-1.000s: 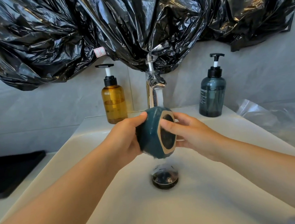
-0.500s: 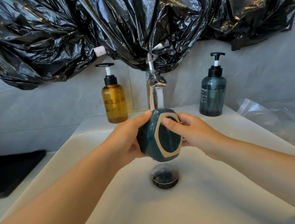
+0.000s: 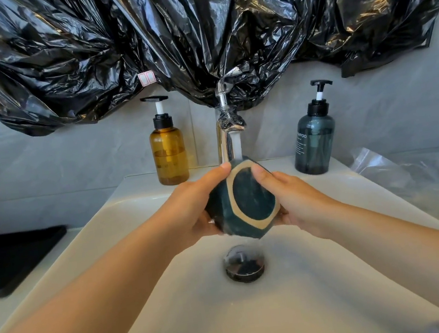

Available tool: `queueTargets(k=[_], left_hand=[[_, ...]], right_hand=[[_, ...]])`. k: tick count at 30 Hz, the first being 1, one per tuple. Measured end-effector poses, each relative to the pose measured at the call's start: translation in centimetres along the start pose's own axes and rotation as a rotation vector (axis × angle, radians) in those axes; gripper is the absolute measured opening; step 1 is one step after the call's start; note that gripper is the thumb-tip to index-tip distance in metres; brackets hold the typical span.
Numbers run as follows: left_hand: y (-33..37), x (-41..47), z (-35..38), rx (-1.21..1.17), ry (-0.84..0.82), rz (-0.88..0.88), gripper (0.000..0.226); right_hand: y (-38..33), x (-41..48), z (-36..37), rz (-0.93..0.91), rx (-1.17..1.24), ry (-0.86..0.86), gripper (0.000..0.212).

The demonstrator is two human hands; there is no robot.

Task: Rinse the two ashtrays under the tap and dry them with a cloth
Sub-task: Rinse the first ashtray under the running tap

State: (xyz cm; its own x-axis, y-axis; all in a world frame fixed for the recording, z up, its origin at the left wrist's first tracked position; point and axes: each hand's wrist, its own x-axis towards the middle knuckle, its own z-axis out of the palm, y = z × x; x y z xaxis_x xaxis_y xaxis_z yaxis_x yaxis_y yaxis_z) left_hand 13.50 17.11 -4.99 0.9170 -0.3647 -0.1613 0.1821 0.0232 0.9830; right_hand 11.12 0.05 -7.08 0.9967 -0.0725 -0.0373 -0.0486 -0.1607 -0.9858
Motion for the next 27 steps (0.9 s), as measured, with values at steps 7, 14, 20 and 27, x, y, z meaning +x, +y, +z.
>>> queueTargets(k=[7, 14, 20, 27], left_hand=[[0.3, -0.2, -0.5, -0.188, 0.137, -0.034, 0.024], [0.4, -0.4, -0.3, -0.266, 0.097, -0.007, 0.012], [0.4, -0.1, 0.1, -0.101, 0.068, 0.1, 0.023], [0.9, -0.4, -0.2, -0.068, 0.067, 0.137, 0.022]], right_hand=[[-0.5, -0.1, 0.0, 0.059, 0.191, -0.06, 0.042], [-0.6, 0.0, -0.3, 0.153, 0.194, -0.03, 0.037], [0.2, 0.1, -0.5, 0.271, 0.284, -0.006, 0.038], [0.5, 0.4, -0.1, 0.209, 0.354, -0.071, 0.047]])
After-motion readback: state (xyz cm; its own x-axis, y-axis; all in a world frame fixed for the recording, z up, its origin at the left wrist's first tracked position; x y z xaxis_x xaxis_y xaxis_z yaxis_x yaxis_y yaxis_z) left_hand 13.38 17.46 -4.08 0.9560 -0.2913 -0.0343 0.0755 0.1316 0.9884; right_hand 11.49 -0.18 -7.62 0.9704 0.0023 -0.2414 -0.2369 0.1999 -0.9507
